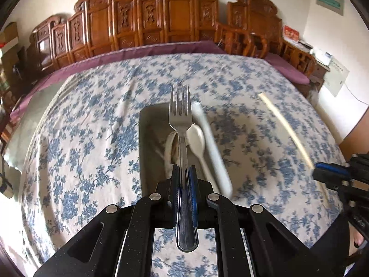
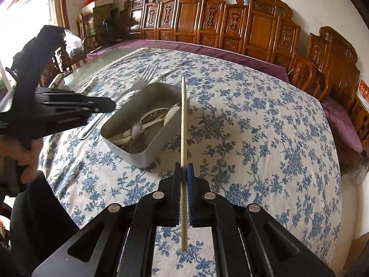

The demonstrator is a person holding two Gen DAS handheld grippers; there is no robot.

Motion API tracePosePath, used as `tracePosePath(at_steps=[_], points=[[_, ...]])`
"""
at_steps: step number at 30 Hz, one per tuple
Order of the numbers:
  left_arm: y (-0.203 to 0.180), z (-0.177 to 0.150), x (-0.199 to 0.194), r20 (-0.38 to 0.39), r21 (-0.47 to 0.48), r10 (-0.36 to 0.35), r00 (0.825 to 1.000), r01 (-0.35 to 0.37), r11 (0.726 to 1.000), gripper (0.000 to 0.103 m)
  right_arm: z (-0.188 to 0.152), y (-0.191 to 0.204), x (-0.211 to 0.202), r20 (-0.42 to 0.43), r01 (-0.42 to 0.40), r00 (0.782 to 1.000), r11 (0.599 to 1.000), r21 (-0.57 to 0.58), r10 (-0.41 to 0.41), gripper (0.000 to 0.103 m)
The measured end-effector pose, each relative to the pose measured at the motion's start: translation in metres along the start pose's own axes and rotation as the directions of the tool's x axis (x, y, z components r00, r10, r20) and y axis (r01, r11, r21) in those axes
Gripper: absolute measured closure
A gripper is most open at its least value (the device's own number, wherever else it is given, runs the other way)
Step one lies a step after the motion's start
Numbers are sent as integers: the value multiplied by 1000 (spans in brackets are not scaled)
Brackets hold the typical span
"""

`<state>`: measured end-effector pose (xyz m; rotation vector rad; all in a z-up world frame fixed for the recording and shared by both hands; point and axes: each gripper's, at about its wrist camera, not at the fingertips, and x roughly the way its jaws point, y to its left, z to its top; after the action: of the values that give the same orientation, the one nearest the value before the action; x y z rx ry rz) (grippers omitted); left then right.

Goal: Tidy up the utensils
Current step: 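Carry the fork over the tray with the left gripper while the right gripper carries the chopstick, then lower the metal fork into the tray and open the left gripper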

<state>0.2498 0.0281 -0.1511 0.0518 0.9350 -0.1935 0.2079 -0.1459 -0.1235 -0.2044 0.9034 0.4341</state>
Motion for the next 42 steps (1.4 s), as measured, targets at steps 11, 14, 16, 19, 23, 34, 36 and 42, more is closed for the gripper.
tracePosePath(at_steps=[11, 14, 16, 19, 23, 34, 36, 42], points=[[10, 9, 44, -75, -16, 5, 997, -7, 1000, 95, 5, -8, 11, -17, -5, 1000, 1000, 6, 5, 97], [10, 11, 56, -95, -19, 4, 995, -6, 1000, 95, 5, -12, 15, -25, -7, 1000, 1000, 10, 8, 97], [10, 12, 62, -107, -18, 6, 994, -8, 1000, 95, 6, -14, 18, -30, -9, 1000, 1000, 15, 9, 97], [9, 13, 70, -126, -18, 6, 992, -8, 1000, 95, 8, -17, 21, -34, -13, 999, 1000, 21, 14, 97], [9, 15, 79, -152, -24, -3, 988, 0, 1000, 95, 14, -18, 25, -39, -17, 999, 1000, 20, 18, 97], [17, 23, 77, -136, -42, -15, 991, 9, 999, 95, 27, -13, 38, -48, -33, 998, 999, 13, 34, 97], [21, 21, 70, -122, -49, -19, 992, 13, 999, 95, 30, -10, 40, -46, -38, 998, 999, 14, 38, 97], [38, 14, 50, -93, -68, -13, 996, 7, 998, 95, 41, 7, 50, -42, -60, 997, 998, 3, 60, 97]])
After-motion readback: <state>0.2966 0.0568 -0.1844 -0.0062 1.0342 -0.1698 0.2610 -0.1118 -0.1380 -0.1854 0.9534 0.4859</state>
